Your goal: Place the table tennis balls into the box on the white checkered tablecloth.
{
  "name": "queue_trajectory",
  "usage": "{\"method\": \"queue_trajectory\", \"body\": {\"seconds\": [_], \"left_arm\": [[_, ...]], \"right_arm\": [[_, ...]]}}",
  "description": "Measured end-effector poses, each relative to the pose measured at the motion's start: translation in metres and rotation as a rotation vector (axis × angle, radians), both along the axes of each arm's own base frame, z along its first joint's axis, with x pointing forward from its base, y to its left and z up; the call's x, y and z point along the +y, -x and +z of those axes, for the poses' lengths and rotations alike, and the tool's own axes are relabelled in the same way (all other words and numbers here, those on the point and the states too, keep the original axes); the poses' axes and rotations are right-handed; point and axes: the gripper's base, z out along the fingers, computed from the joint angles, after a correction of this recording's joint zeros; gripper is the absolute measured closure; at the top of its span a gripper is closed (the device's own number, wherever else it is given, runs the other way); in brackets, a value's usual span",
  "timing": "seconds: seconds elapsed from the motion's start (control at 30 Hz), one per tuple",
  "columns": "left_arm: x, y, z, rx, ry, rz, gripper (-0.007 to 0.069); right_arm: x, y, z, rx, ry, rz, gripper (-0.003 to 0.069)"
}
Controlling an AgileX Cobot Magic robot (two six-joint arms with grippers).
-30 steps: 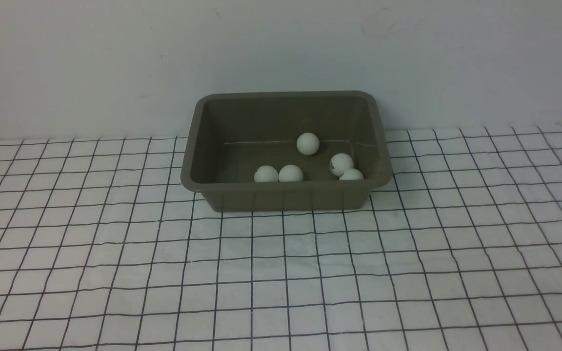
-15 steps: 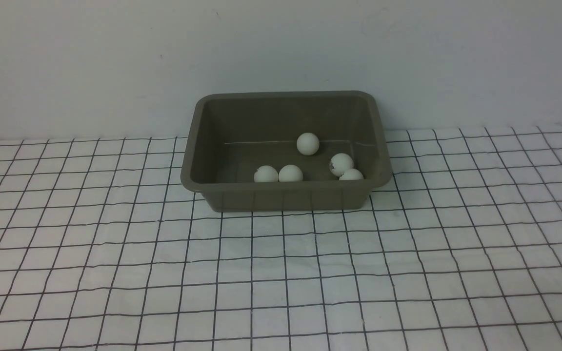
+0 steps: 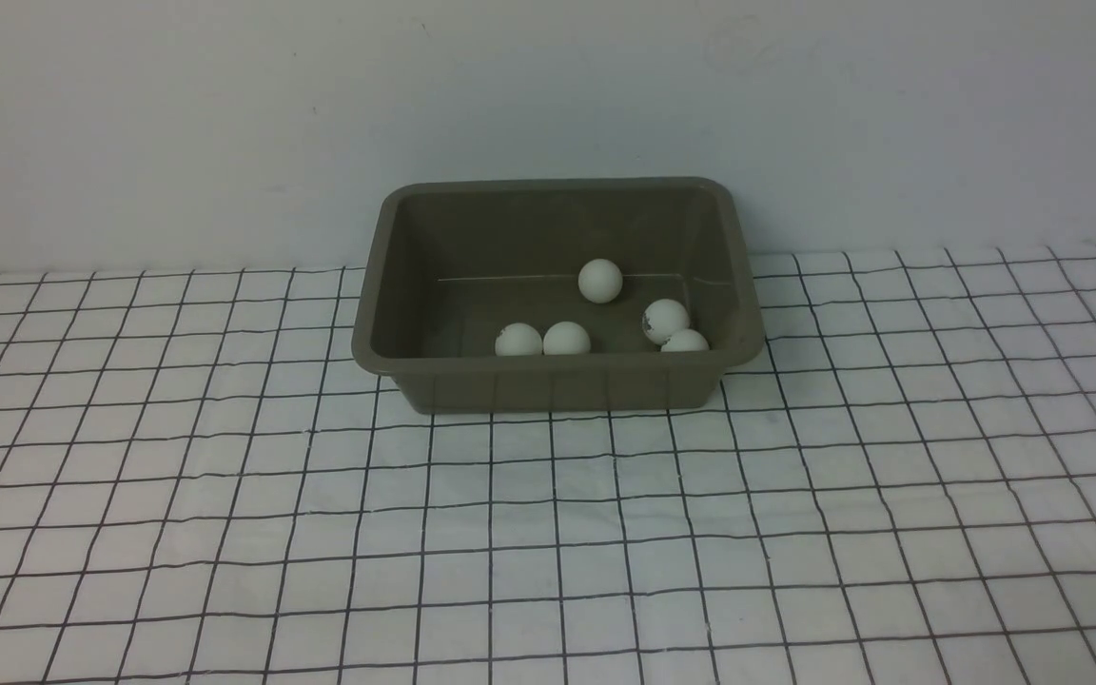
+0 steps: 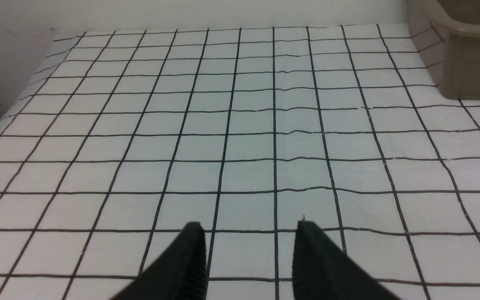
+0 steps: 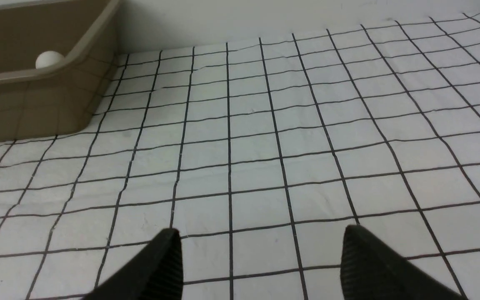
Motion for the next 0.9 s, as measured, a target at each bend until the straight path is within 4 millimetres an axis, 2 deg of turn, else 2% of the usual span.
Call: {"method": "queue_trajectory", "body": {"seconds": [0.3, 0.9], "left_arm": [[0.0000, 0.0000, 0.0000, 0.000, 0.000, 0.000, 0.0356], [0.0000, 0.0000, 0.0000, 0.000, 0.000, 0.000, 0.0356]], "right_arm": [[-0.0007, 0.0053, 0.0040, -0.072, 0.016, -0.006, 0.0198], [-0.0010, 0.0065, 0.0036, -0.059, 0.009, -0.011, 0.0198]]}}
